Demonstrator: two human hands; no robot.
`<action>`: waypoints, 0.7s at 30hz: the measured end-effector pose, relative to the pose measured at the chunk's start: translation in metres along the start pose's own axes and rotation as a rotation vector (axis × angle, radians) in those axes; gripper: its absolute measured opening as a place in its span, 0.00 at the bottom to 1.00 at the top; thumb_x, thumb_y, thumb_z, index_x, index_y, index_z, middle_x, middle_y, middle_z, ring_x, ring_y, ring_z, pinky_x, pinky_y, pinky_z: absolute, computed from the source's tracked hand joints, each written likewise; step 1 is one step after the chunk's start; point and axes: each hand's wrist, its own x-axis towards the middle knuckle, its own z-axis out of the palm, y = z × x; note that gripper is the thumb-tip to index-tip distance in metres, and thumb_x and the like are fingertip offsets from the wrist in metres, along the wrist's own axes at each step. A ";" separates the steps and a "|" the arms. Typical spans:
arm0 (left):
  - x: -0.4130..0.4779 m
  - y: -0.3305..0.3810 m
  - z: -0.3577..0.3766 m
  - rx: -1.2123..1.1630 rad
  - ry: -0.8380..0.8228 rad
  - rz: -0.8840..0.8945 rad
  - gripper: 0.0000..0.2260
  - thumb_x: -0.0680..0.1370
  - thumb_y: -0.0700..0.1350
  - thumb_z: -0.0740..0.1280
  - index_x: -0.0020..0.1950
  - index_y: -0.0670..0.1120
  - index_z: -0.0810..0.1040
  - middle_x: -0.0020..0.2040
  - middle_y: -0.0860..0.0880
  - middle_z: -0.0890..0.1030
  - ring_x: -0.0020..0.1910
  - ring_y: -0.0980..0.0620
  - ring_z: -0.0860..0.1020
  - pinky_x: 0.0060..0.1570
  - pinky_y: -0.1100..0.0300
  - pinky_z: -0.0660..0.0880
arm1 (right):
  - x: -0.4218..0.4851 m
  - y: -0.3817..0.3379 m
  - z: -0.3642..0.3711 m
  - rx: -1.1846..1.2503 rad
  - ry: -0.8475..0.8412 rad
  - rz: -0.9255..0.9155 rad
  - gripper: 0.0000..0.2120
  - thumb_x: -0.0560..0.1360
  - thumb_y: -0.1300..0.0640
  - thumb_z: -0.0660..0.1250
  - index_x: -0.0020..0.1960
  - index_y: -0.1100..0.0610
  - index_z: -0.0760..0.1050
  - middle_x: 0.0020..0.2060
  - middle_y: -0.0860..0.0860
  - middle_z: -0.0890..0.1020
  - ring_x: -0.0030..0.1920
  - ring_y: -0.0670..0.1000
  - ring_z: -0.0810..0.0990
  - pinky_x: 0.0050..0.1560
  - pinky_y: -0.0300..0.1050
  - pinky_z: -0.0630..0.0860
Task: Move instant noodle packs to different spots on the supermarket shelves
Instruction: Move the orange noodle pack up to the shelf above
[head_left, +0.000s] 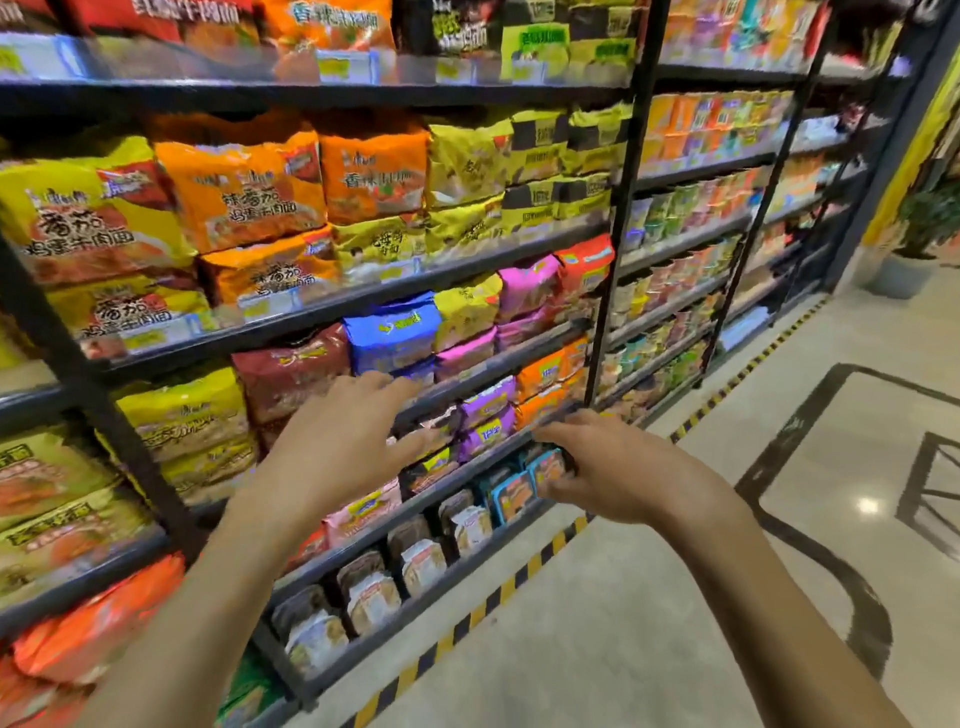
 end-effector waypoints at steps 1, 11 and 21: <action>0.005 0.005 0.003 -0.007 -0.010 -0.019 0.27 0.81 0.66 0.58 0.78 0.58 0.63 0.76 0.53 0.68 0.73 0.47 0.69 0.65 0.48 0.73 | 0.007 0.011 0.001 0.015 -0.007 -0.008 0.30 0.78 0.40 0.65 0.77 0.45 0.61 0.73 0.51 0.67 0.70 0.57 0.69 0.65 0.58 0.73; 0.087 0.004 0.022 -0.050 0.050 -0.153 0.29 0.83 0.63 0.58 0.82 0.58 0.56 0.76 0.53 0.69 0.73 0.47 0.70 0.63 0.48 0.74 | 0.111 0.062 -0.018 0.061 -0.044 -0.100 0.32 0.79 0.41 0.64 0.79 0.45 0.57 0.77 0.51 0.62 0.74 0.54 0.66 0.68 0.54 0.72; 0.187 -0.022 0.045 -0.147 0.165 -0.248 0.28 0.83 0.61 0.59 0.81 0.57 0.58 0.78 0.55 0.67 0.75 0.49 0.68 0.65 0.49 0.73 | 0.246 0.082 -0.054 -0.058 -0.014 -0.229 0.31 0.80 0.41 0.63 0.79 0.47 0.59 0.76 0.50 0.65 0.72 0.54 0.69 0.67 0.53 0.72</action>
